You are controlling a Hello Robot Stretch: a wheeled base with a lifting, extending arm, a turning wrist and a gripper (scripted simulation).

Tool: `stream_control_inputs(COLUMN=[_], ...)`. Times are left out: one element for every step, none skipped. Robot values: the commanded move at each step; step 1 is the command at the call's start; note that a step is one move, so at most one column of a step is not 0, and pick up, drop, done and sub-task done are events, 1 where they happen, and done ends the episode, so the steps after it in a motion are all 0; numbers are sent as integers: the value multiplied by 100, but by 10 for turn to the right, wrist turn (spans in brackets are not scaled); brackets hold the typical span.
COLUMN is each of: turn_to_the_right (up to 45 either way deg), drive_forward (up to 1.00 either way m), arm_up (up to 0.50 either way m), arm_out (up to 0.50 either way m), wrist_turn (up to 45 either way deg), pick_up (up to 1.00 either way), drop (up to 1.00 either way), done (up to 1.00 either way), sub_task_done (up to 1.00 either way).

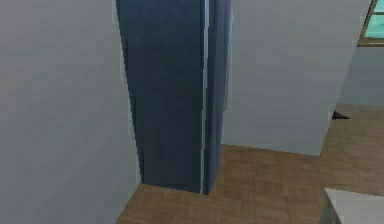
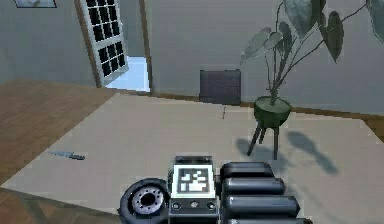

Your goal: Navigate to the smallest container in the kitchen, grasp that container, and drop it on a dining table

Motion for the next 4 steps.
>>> stream_control_inputs(turn_to_the_right=[0,0,0,0], drive_forward=[0,0,0,0], arm_up=[0,0,0,0], arm_out=[46,0,0,0], wrist_turn=[0,450,450,450], pick_up=[0,0,0,0], drop=[0,0,0,0], done=[0,0,0,0], sub_task_done=[0,0,0,0])
